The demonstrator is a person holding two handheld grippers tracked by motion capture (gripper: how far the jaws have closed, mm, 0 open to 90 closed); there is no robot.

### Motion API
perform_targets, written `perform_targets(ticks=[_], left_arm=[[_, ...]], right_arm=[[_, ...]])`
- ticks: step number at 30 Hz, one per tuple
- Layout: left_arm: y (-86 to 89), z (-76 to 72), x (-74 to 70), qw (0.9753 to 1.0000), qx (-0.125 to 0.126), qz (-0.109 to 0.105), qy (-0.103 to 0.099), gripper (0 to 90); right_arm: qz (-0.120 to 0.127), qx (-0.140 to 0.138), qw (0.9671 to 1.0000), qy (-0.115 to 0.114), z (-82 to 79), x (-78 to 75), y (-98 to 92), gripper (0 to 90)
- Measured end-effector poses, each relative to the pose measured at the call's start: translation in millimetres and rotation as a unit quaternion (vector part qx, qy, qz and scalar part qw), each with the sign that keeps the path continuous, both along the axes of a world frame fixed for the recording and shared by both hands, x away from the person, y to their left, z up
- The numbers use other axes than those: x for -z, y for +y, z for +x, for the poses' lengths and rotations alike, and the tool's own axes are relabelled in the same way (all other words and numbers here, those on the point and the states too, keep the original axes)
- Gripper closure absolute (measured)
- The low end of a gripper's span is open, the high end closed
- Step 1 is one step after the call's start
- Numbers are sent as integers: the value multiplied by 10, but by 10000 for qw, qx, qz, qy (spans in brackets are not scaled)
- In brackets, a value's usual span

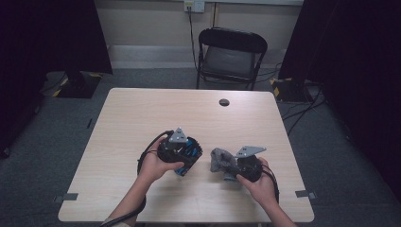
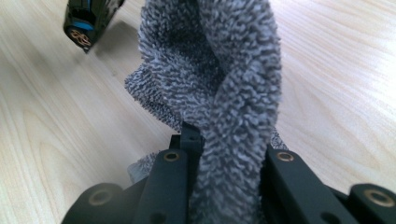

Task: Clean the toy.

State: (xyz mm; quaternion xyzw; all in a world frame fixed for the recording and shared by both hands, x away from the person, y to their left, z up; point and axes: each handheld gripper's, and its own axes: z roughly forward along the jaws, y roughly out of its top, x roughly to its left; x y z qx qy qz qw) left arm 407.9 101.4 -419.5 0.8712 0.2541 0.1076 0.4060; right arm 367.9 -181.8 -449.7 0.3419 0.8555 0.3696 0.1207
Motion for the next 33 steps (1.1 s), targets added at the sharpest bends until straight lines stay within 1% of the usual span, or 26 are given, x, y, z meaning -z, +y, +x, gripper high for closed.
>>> perform_targets(ticks=[2, 3, 4, 6, 7, 8, 9, 10, 12, 16, 17, 19, 20, 21, 23, 25, 26, 28, 29, 30, 33], left_arm=[[4, 8, -34, 10000, 38, -37, -6, 255], [6, 9, -45, 10000, 5, -64, -44, 255], [4, 10, -64, 9999, 65, -74, -30, 255], [-1, 8, -83, 9999, 35, -132, -61, 255], [1, 12, -100, 9999, 88, -99, -65, 255], [-2, 11, -110, 9999, 39, -149, -74, 255], [0, 14, -128, 9999, 65, -129, -89, 255], [-3, 16, -143, 9999, 61, -144, -54, 255], [-7, 20, -175, 9998, 95, -141, -88, 255], [-21, 16, -233, 9998, 148, -82, -79, 255], [-26, 14, -254, 9997, 208, -48, -69, 255], [-25, 13, -290, 9997, 224, -92, -68, 255], [-24, 16, -307, 9996, 242, -89, -62, 255], [-25, 11, -333, 9997, 223, -103, -74, 255], [-30, 7, -368, 9994, 288, -152, -74, 255], [-46, -6, -408, 9993, 331, -179, -91, 254], [-54, -10, -425, 9991, 365, -160, -105, 254], [-74, -18, -445, 9989, 394, -220, -98, 255], [-78, -17, -450, 9989, 410, -210, -106, 254], [-93, -23, -451, 9987, 441, -248, -109, 254], [-129, -37, -459, 9982, 529, -260, -83, 254]], right_arm=[[14, 12, 10000, 6, 4, 0, -1, 766], [29, 12, 10000, 7, 5, -1, -3, 766], [29, 19, 10000, -2, 5, -4, -5, 766], [50, 35, 10000, -15, 5, -12, -15, 766], [53, 47, 10000, -14, 5, -15, -20, 766], [73, 54, 10000, -11, 7, -19, -28, 767], [90, 53, 9999, -10, 9, -24, -36, 767], [93, 65, 9999, -34, 7, -34, -43, 769], [133, 61, 9999, -57, 8, -60, -59, 776], [224, 19, 9997, -119, 21, -152, -83, 784], [260, 8, 9996, -139, 26, -186, -88, 784], [391, 5, 9990, -202, 37, -266, -99, 784], [525, 0, 9984, -226, 47, -318, -107, 784], [580, 4, 9980, -235, 52, -350, -111, 784], [737, -5, 9968, -307, 69, -428, -112, 785], [868, -52, 9955, -373, 86, -496, -89, 784], [898, -89, 9951, -398, 89, -514, -76, 785], [953, -169, 9944, -423, 96, -543, -22, 784], [982, -198, 9940, -429, 98, -547, 5, 784], [983, -225, 9940, -430, 99, -547, 26, 784], [946, -380, 9937, -456, 99, -529, 120, 784]])
